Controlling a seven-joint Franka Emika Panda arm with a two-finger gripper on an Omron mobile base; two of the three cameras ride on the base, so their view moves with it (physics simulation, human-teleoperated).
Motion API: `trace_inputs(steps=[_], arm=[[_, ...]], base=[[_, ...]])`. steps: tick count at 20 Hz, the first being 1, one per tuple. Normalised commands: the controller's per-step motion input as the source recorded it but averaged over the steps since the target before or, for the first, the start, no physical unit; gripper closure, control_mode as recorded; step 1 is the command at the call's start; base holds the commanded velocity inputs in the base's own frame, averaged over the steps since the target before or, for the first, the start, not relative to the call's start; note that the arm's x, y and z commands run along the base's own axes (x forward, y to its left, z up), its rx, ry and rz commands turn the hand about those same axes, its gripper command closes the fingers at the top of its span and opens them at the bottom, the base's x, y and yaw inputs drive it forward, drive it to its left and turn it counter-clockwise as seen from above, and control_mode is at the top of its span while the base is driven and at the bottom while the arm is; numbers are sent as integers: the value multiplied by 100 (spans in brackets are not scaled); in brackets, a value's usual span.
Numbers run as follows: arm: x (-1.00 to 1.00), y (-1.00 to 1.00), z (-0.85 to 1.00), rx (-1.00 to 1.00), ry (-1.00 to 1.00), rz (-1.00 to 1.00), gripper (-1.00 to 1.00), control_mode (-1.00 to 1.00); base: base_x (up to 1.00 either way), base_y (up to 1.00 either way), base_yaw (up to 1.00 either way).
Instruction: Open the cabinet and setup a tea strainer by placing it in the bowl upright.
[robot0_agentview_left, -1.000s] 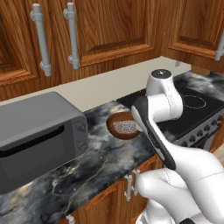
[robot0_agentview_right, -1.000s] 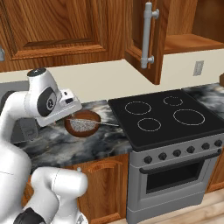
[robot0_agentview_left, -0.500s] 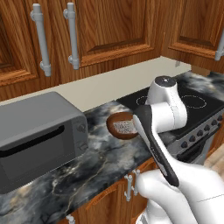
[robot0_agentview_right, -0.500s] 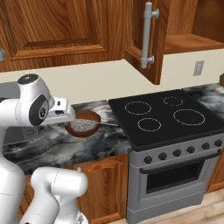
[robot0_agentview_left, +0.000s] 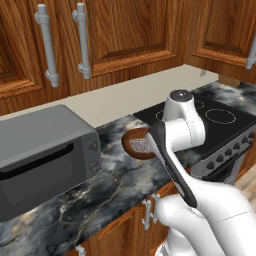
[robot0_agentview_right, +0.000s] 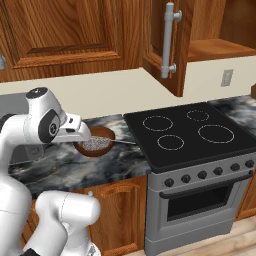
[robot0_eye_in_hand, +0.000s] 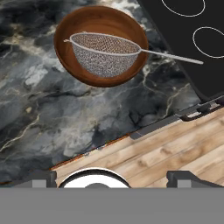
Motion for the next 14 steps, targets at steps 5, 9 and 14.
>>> trace_inputs(steps=[5,9,14], arm=[[53,-38,0,0,18,0,-100,-100],[39,-39,-14,0,17,5,-100,-100],[29,2,-27,-3,4,7,-100,-100]], base=[[0,0,0],[0,0,0],[0,0,0]])
